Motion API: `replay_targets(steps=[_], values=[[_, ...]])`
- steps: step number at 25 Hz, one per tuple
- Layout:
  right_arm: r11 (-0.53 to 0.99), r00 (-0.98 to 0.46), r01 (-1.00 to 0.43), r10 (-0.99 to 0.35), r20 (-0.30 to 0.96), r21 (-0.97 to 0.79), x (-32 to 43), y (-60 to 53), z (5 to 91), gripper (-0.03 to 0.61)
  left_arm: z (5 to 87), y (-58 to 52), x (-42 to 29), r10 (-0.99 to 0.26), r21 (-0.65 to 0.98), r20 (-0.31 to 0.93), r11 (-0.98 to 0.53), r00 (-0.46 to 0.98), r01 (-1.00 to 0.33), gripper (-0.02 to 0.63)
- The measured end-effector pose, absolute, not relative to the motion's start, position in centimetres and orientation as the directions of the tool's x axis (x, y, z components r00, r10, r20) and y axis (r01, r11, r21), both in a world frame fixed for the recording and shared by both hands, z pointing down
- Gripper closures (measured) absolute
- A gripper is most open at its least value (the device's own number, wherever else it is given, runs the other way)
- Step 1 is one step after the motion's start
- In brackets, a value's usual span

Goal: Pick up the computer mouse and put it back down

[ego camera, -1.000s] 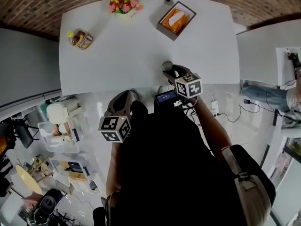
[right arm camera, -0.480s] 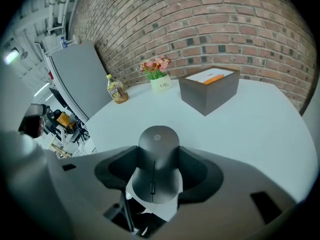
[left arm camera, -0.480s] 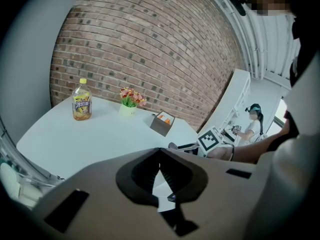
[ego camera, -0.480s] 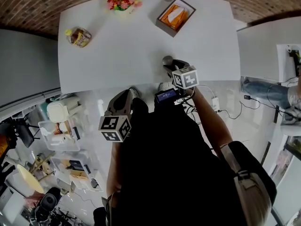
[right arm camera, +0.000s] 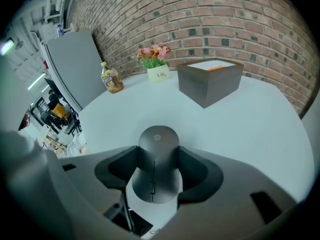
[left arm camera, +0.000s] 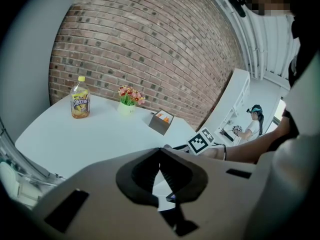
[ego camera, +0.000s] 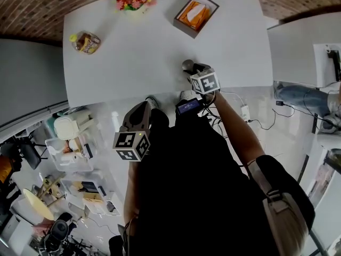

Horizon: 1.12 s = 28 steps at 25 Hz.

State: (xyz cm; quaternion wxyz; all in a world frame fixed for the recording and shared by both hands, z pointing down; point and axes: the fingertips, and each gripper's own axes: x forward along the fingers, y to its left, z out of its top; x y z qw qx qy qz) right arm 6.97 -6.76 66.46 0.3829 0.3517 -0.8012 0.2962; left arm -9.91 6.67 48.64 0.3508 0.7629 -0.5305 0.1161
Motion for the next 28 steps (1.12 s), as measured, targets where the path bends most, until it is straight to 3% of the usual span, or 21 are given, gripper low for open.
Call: replay_targets(steps=[28], values=[[0.606, -0.345, -0.788, -0.285, 0.894, -0.112, 7.2, -7.6, 69.7, 0.29, 48.8, 6.9, -10.8, -0.74, 0.419, 0.547, -0.163, 0.392, -0.893, 0.604]])
